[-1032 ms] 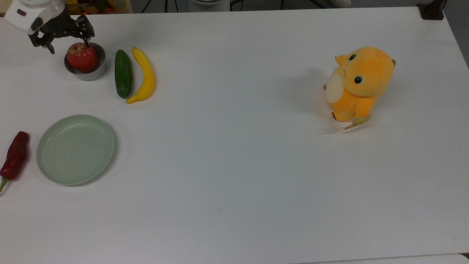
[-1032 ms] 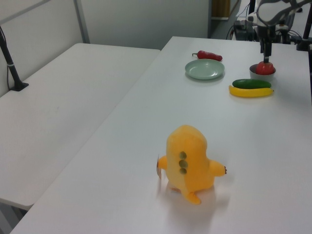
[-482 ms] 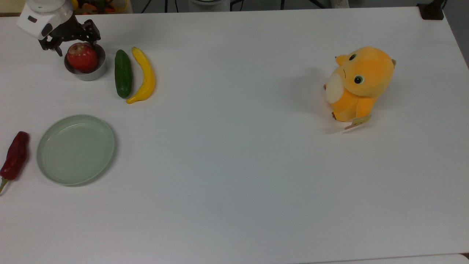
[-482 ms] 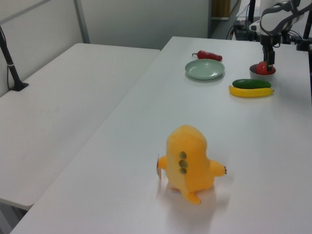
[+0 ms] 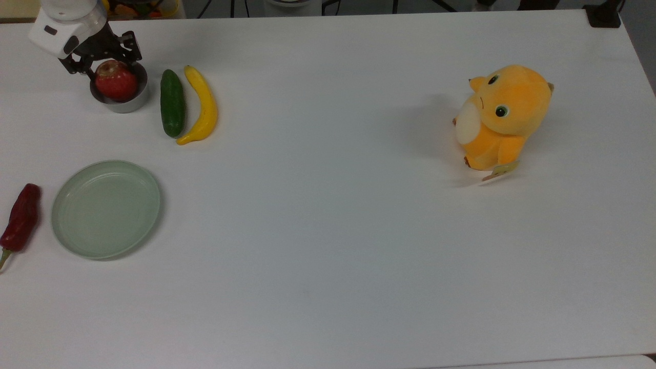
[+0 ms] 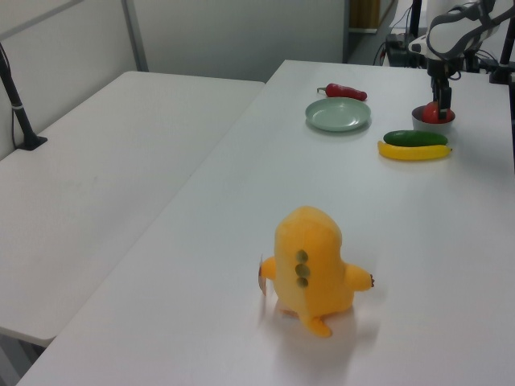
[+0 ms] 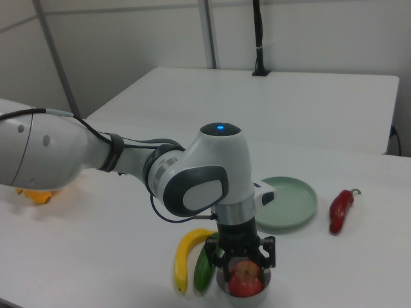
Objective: Red apple placed in the center of the desktop
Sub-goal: 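Close the gripper around the red apple, then lift the red apple up out of the grey bowl, then carry the apple toward the middle of the table and lower it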
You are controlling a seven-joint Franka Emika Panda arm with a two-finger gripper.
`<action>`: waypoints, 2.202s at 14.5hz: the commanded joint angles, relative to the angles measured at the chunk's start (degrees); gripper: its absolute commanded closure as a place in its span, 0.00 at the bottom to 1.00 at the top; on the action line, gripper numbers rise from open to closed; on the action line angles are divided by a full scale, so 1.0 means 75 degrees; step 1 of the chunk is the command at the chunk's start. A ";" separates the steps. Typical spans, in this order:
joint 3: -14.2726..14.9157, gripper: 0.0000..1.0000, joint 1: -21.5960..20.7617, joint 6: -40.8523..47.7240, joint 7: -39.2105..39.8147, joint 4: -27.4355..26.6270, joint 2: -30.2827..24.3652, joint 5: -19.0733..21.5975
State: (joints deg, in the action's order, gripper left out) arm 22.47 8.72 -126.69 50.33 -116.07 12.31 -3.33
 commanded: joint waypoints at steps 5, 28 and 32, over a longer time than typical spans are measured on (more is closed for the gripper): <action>-0.0042 0.69 -0.0073 0.0403 0.0308 0.0030 -0.0398 -0.0130; -0.3358 0.69 -0.1116 0.3254 -0.3791 0.2211 -0.0764 0.0339; -0.3429 0.69 -0.1549 0.2024 -0.4682 0.1766 -0.0248 0.0233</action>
State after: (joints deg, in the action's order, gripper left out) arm -3.27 -0.86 -105.35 19.89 -100.12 8.55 -1.05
